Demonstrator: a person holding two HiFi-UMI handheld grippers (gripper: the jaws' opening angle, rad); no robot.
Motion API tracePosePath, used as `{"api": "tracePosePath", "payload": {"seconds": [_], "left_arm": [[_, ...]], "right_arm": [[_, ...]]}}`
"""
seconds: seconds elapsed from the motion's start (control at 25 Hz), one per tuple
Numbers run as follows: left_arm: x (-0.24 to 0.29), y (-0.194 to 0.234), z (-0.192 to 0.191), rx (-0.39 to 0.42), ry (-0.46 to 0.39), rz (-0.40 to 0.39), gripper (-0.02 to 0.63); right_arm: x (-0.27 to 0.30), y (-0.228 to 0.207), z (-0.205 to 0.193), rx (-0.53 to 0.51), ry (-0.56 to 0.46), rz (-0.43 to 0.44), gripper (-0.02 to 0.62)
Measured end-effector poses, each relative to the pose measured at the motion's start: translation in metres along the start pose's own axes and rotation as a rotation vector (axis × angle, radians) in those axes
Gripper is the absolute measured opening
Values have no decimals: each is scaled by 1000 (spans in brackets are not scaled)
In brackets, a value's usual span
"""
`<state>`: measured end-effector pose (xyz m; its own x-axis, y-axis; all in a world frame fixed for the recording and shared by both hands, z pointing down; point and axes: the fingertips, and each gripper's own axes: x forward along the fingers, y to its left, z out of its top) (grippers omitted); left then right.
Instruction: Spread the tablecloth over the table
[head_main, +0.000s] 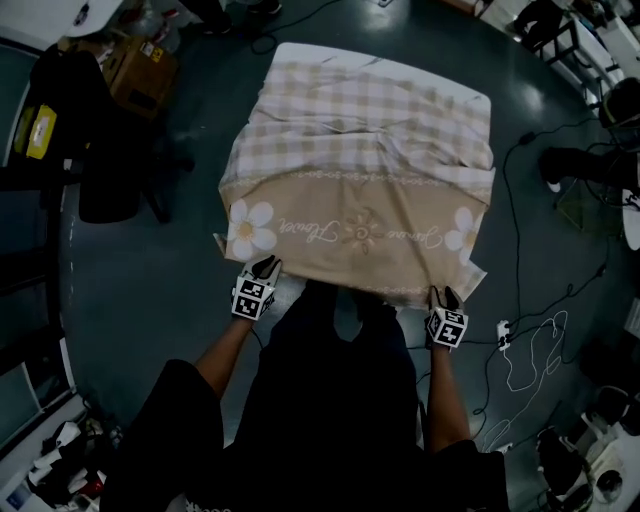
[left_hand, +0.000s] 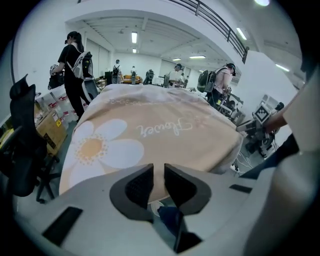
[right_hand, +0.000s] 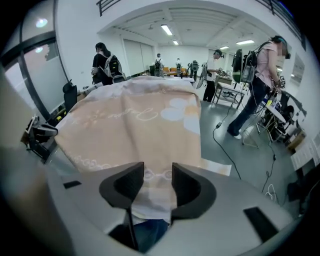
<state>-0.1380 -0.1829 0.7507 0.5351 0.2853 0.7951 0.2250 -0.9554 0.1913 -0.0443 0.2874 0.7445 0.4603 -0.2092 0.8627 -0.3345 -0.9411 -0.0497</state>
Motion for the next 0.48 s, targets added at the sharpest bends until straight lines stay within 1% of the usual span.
{"api": "tracePosePath", "payload": {"seconds": [0.08, 0.2, 0.28, 0.36, 0.44, 0.48], "left_arm": [[0, -6, 3, 10, 12, -7, 71], [11, -27, 26, 89, -25, -39, 71], [19, -57, 43, 136, -34, -81, 71], [30, -95, 56, 182, -40, -118, 71], [41, -138, 71, 215, -58, -148, 71], [46, -162, 80, 220, -71, -159, 71]], "right_arm": [[-7, -6, 8, 26, -36, 0, 183], [-24, -31, 15, 65, -94, -31, 183], [-35, -55, 10, 70, -106, -61, 175], [-42, -84, -6, 105, -98, -80, 163], [-40, -110, -28, 162, -73, -73, 163], [-36, -121, -38, 193, -59, -56, 164]]}}
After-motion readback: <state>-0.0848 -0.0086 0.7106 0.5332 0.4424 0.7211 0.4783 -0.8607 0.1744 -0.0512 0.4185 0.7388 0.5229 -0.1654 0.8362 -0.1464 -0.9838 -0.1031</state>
